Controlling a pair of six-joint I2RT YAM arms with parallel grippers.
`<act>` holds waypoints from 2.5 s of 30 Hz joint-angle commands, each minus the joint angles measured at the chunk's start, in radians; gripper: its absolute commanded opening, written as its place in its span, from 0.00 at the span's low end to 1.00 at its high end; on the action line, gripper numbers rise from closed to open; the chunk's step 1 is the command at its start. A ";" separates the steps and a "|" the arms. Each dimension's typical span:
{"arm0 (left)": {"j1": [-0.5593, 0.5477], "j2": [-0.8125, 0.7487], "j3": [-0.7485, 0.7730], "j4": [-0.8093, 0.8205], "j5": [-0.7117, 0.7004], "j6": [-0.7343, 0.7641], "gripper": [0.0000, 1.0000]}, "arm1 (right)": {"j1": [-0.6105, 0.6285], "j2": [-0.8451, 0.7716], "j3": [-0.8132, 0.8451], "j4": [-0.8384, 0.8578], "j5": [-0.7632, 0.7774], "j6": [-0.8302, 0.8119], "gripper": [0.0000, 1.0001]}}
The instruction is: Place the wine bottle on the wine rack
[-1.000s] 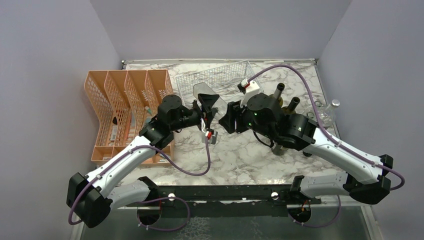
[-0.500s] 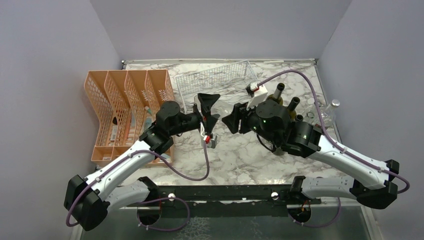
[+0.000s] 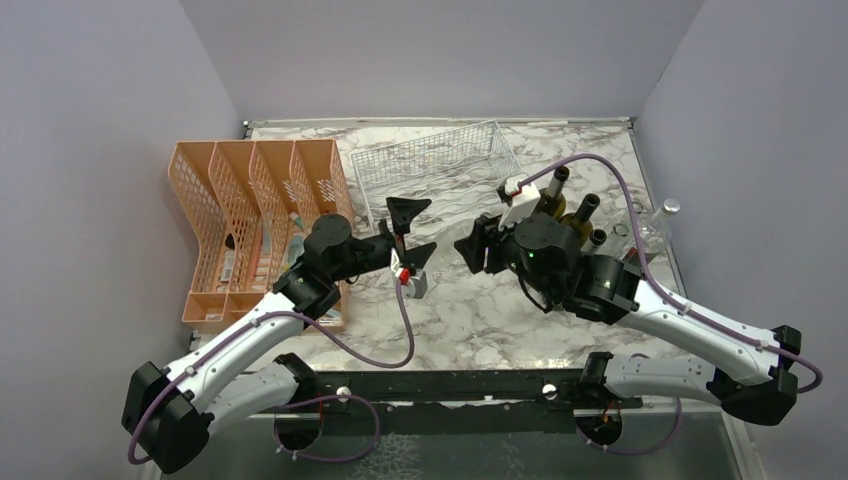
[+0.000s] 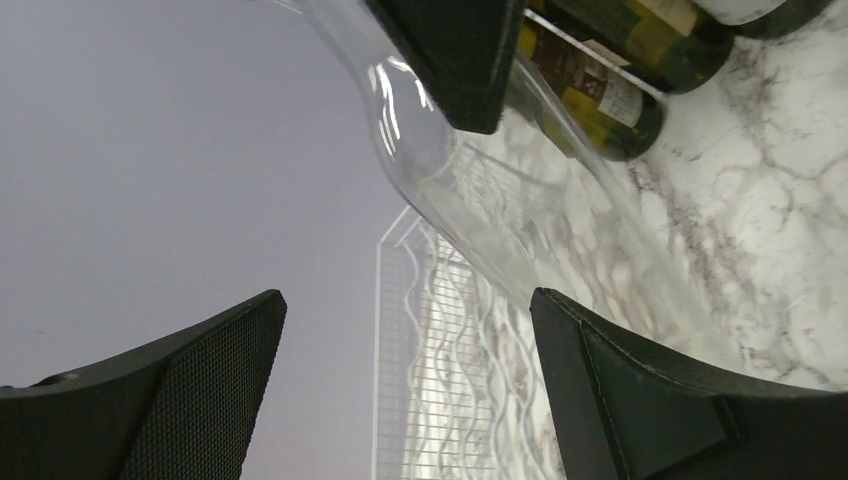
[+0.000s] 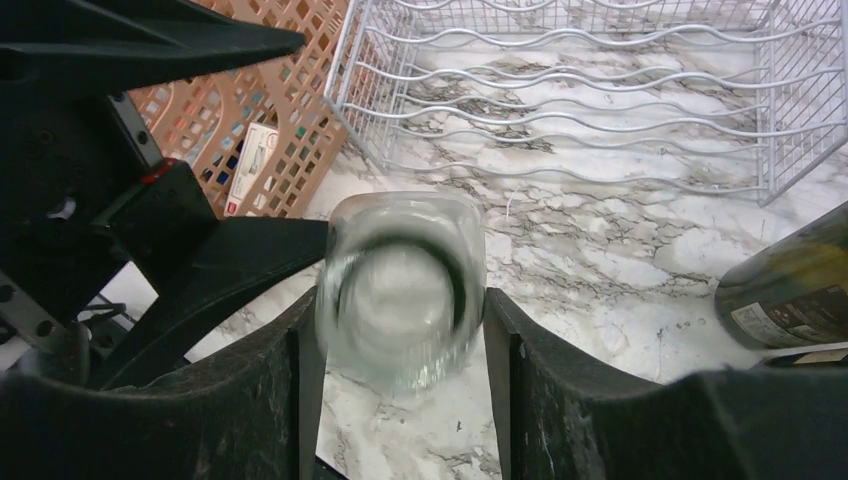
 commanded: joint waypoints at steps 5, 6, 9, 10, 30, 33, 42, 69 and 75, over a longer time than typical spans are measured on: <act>0.003 0.076 -0.048 0.077 0.203 -0.263 0.99 | 0.003 -0.035 0.030 0.054 -0.007 0.016 0.01; 0.003 0.081 -0.048 0.077 0.219 -0.279 0.99 | 0.002 -0.031 0.036 0.041 -0.003 0.021 0.01; 0.002 0.081 -0.059 0.082 0.249 -0.341 0.99 | 0.002 -0.034 0.032 0.032 0.001 0.023 0.01; 0.002 0.075 -0.062 0.086 0.250 -0.367 0.99 | 0.003 -0.037 0.024 0.037 0.001 0.021 0.01; -0.002 0.113 -0.152 0.217 0.009 -0.698 0.99 | 0.002 0.026 -0.216 0.347 -0.015 -0.127 0.01; -0.002 0.087 -0.171 0.225 -0.002 -0.679 0.99 | 0.003 0.011 -0.262 0.380 -0.034 -0.137 0.01; -0.002 0.068 -0.181 0.228 0.000 -0.688 0.99 | 0.002 -0.048 -0.364 0.436 -0.038 -0.158 0.01; 0.021 -0.083 0.128 -0.273 -1.050 -1.434 0.99 | -0.055 0.509 -0.004 -0.061 -0.115 0.185 0.80; 0.023 -0.144 0.133 -0.320 -1.041 -1.409 0.99 | -0.089 0.687 0.078 -0.053 -0.122 0.169 0.82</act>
